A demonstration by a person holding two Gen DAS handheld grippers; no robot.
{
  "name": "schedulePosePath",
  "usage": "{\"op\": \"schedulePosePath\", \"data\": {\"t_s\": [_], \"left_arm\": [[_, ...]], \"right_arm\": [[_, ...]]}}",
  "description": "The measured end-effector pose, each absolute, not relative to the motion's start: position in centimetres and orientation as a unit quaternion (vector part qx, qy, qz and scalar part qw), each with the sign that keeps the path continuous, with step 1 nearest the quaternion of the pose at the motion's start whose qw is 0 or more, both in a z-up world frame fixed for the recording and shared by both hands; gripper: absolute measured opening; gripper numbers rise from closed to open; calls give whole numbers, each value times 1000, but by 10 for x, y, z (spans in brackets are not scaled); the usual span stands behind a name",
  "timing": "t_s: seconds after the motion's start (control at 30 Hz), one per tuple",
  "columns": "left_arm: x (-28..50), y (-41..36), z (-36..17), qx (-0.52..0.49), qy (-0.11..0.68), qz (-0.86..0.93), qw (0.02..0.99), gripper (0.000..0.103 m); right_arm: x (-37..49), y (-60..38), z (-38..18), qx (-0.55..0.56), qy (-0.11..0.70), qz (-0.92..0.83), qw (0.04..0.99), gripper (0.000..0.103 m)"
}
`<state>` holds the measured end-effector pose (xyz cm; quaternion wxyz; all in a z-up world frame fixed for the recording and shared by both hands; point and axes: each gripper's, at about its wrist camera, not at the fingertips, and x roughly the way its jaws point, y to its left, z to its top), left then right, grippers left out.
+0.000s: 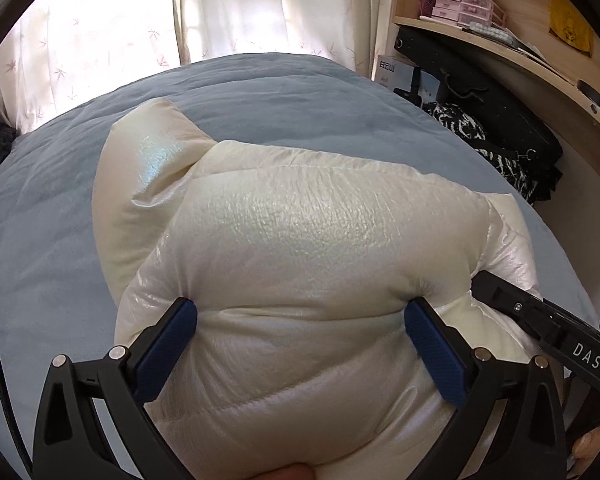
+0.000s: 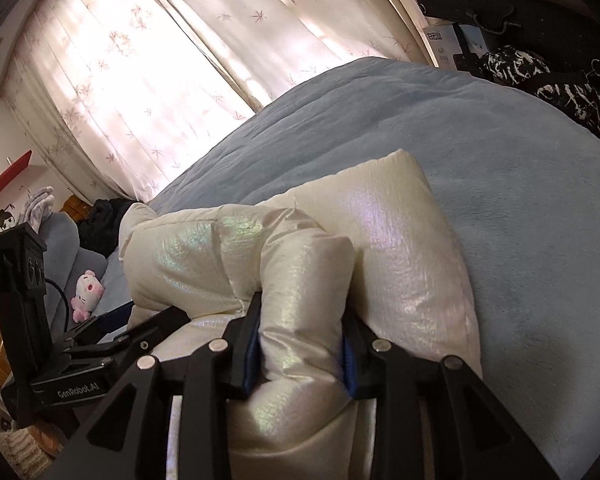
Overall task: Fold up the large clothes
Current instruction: 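Hold the folded jacket bundle with both tools pressed on it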
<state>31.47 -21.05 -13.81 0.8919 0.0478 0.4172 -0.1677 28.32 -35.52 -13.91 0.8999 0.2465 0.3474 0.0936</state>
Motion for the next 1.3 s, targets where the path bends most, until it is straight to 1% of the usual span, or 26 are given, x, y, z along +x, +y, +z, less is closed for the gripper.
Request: {"op": "schedulePosePath", "data": {"t_s": [0.37,0.73,1.3], "left_arm": [[312,-216,-158,55,404,-160,899,102],[312,-212,-171,43,393,-164,904,102],[309,-207,-175,43,389,-161,906,102]], "right_arm": [[283,-351,-152,253,341,95,900,31],[283,-349,-152,251,339,92,902,32],[280,-340,-149,236,344,81,905,33]]}}
